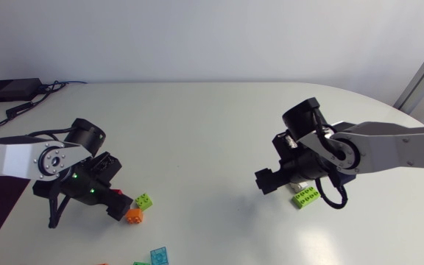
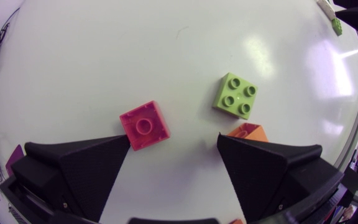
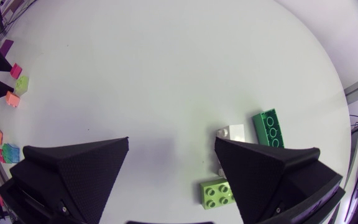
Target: Sort duplo bricks by size, large to the right and small to the left
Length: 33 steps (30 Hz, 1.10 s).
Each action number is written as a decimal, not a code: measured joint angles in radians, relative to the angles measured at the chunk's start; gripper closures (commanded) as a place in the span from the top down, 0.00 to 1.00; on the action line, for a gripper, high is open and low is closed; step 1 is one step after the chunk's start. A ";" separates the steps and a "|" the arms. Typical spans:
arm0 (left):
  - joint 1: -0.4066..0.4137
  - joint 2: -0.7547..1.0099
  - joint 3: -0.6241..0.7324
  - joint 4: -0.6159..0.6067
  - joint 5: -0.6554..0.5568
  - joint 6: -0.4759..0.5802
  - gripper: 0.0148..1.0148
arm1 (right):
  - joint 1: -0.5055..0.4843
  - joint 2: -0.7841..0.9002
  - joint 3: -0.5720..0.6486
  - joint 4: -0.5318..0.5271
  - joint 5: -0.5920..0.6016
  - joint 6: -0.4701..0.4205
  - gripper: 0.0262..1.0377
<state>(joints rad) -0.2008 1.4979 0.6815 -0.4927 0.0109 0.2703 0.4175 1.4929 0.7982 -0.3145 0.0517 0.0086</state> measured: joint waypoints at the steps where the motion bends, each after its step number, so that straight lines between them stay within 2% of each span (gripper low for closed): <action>1: -0.006 0.000 0.000 0.000 0.000 -0.003 0.96 | 0.001 0.000 0.000 0.000 0.000 0.000 0.96; 11: 0.003 -0.071 0.021 -0.012 0.000 -0.014 0.96 | 0.002 -0.010 -0.031 0.000 -0.015 0.003 0.96; 18: 0.081 -0.071 0.058 -0.010 -0.024 -0.014 0.96 | 0.002 -0.019 -0.054 0.000 -0.018 0.005 0.96; 28: 0.211 0.012 0.057 0.079 -0.088 -0.001 0.96 | 0.003 -0.032 -0.059 0.000 -0.019 0.015 0.96; 33: 0.246 0.035 0.057 0.114 -0.094 0.009 0.96 | 0.003 -0.032 -0.064 0.000 -0.019 0.022 0.96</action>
<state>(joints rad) 0.0456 1.5333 0.7387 -0.3786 -0.0830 0.2794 0.4202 1.4609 0.7345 -0.3141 0.0330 0.0303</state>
